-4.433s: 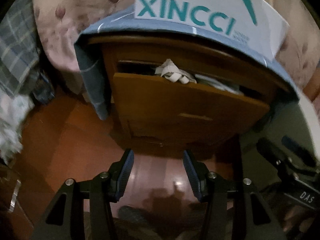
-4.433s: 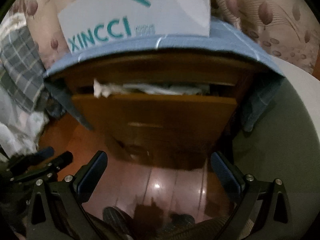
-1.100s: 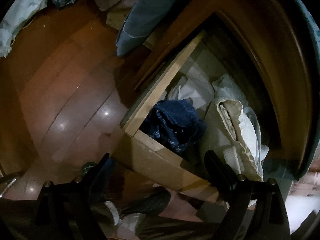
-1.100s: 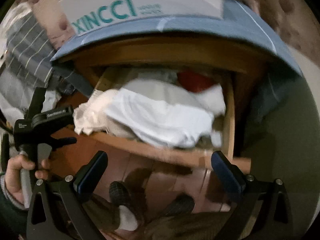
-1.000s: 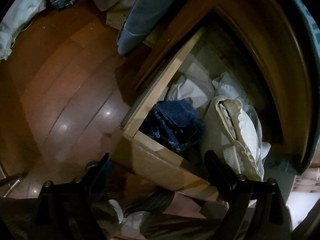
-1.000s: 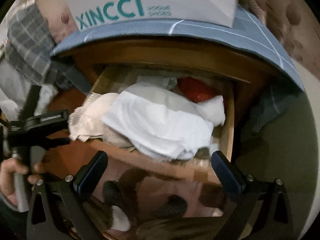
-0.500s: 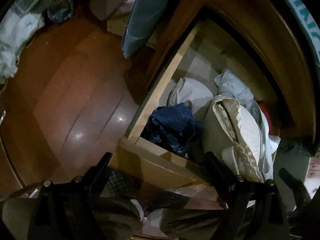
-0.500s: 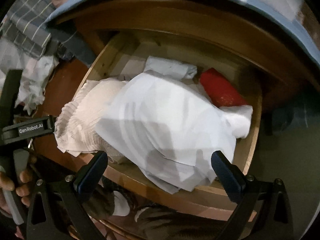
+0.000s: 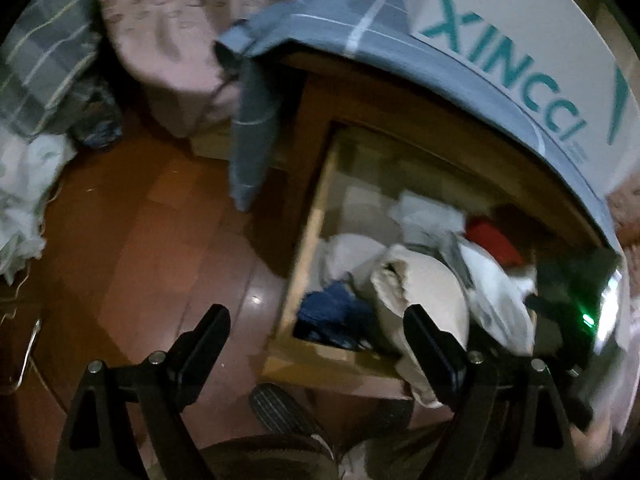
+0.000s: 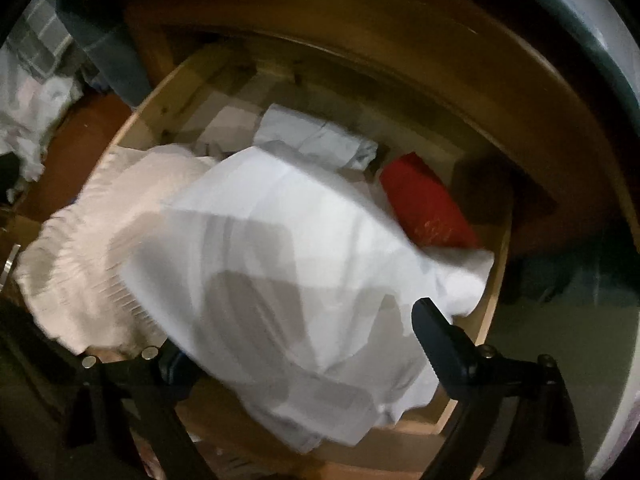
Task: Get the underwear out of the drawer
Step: 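Grasp the white lace bra with the left tool while the right tool grasps white cloth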
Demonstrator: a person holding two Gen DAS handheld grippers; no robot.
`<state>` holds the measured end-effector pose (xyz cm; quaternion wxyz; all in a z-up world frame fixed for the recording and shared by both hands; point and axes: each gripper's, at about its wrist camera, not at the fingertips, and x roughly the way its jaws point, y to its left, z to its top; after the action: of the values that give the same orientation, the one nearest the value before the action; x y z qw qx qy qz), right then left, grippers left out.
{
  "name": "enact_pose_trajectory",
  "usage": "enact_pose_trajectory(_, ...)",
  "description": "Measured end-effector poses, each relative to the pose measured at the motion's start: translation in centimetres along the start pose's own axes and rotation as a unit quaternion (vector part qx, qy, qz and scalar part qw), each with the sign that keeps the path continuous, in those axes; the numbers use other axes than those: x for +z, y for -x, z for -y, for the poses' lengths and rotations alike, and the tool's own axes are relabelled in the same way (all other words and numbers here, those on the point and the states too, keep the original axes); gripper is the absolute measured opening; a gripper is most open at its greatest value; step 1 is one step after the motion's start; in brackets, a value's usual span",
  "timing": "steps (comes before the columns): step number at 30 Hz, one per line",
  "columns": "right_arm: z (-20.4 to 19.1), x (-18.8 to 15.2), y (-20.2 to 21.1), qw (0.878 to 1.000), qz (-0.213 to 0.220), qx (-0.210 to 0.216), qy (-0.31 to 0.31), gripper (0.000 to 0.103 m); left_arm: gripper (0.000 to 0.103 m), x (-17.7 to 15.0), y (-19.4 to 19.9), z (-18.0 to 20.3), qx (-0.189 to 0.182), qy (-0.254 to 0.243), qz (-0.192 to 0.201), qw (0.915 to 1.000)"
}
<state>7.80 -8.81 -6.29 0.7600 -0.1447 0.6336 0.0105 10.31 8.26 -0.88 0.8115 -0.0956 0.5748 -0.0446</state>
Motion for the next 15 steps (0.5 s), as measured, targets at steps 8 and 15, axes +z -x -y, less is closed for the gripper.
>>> enact_pose_trajectory(8, 0.3, 1.5, -1.2, 0.999, 0.015, 0.025, 0.014, 0.038, 0.091, -0.1, -2.1, 1.7, -0.086, 0.015, -0.058, 0.9945)
enact_pose_trajectory(15, 1.2, 0.7, -0.2, 0.997, 0.037, 0.057, -0.022, 0.019, 0.091, 0.4, -3.3, 2.8, -0.109, 0.019, -0.074, 0.9912)
